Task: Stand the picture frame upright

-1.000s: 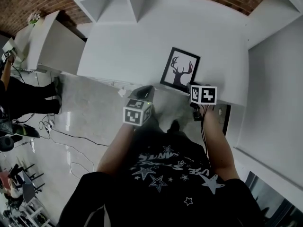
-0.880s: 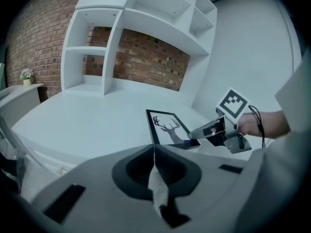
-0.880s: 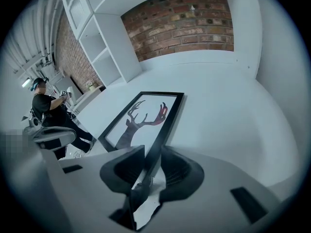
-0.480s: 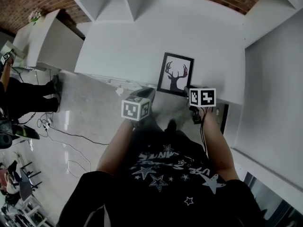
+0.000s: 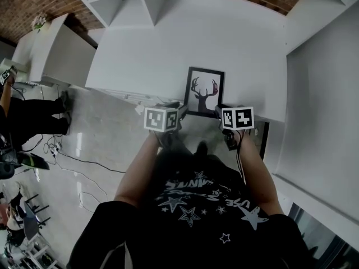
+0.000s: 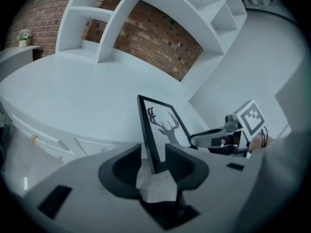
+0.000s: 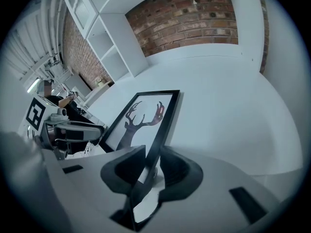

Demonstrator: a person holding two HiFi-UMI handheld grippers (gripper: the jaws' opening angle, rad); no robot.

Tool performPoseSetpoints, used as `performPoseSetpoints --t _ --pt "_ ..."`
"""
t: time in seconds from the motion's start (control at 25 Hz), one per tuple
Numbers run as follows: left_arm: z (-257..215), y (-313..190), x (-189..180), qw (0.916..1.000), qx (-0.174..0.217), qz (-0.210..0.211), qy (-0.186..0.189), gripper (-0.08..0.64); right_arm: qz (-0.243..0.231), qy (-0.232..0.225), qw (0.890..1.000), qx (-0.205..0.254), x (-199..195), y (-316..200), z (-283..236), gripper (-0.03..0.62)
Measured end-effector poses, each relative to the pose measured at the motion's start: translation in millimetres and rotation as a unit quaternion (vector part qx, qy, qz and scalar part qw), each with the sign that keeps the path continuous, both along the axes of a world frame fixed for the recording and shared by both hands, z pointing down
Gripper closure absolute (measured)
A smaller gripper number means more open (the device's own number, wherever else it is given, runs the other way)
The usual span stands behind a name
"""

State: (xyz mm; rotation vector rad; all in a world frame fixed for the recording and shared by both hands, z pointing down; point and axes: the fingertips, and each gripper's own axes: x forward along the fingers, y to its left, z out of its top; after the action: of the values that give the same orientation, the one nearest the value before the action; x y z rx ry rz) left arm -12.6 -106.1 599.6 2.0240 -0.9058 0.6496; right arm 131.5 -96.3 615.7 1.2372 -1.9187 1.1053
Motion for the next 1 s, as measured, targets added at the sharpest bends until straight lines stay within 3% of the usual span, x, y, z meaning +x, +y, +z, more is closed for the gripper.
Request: performPoseSetpoints --t 0.36,0.48,0.64,1.0 --pt "20 3 12 0.9967 -0.076 0.002 0.026 0.357 -0.005 -0.011 1.000 -0.006 -1 9 2 0.494" --pt "24 3 14 0.9964 -0.082 0.003 0.022 0.360 -0.004 -0.018 1.000 -0.006 -1 8 1 0.495" --pt "26 2 14 0.9973 -0.071 -0.003 0.017 0.436 -0.002 -0.025 1.000 -0.005 0 9 2 0.495" --pt "28 3 12 0.9969 -0.075 -0.023 0.004 0.457 0.027 -0.078 0.996 -0.022 0 11 10 0.491"
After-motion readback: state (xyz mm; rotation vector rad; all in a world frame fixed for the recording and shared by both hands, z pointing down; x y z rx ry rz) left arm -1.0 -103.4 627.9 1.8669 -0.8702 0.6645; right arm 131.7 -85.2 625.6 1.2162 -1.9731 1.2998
